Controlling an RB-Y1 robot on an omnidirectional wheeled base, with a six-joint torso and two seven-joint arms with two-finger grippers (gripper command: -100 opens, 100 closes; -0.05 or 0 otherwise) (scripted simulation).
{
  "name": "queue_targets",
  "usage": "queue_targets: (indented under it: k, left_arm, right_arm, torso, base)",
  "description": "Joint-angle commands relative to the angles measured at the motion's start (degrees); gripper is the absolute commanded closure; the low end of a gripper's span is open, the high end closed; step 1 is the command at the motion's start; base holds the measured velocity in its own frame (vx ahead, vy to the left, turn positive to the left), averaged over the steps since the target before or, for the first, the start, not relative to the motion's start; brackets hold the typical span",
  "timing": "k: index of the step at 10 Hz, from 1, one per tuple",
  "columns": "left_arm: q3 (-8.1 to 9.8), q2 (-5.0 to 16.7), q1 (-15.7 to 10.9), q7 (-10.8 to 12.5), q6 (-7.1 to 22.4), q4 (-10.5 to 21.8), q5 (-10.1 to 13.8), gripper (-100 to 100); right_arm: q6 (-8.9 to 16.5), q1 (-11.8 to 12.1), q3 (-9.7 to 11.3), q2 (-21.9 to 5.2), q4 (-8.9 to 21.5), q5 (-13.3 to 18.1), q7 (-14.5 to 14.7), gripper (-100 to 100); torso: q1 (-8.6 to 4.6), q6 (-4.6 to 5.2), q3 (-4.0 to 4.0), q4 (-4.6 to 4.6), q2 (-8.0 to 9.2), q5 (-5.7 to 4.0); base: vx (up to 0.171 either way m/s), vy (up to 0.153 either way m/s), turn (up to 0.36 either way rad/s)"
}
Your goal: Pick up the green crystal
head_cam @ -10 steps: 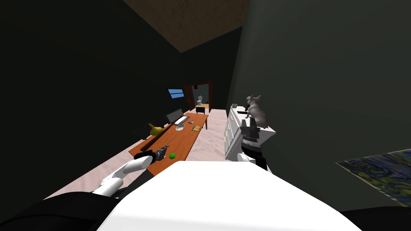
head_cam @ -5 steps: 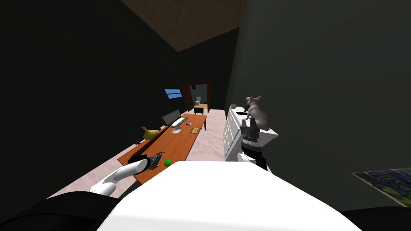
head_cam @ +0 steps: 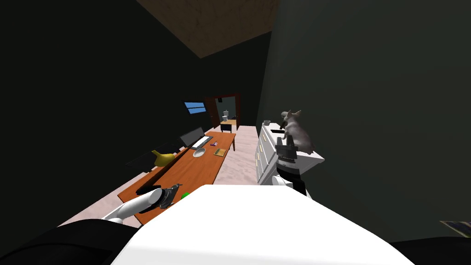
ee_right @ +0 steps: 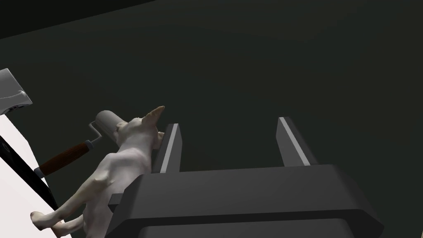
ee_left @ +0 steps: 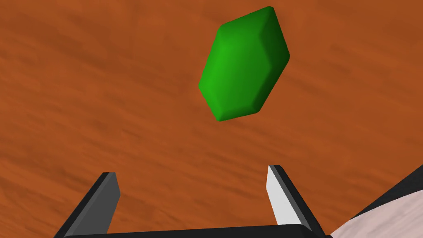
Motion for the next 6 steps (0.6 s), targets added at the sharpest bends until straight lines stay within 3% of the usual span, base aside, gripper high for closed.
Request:
queue_targets:
  k: [1,4,6]
  left_arm:
    - [-0.23,-0.1,-0.4,-0.5,1.1,1.8,0.7,-100]
    - [-1.01,-1.7,0.4,-2.3,4.8,7.4,3.5,-100]
    - [-1.36,-2.5,0.6,-2.7,5.7,8.8,4.2,-100]
  right_arm:
    - [0.0,0.0,0.0,0.0,0.0,0.0,0.0,0]
    - [0.0,0.0,0.0,0.0,0.0,0.0,0.0,0]
    - [0.0,0.0,0.0,0.0,0.0,0.0,0.0,0]
  torso:
    - [0.0,0.0,0.0,0.0,0.0,0.0]
    - [0.05,0.01,-0.02,-0.01,-0.04,0.02]
    - [-0.01,-0.02,0.01,0.0,0.03,0.0]
  base:
    - [0.074,-0.014,-0.032]
    - [0.117,-0.002,-0.069]
    - [0.081,-0.006,-0.017]
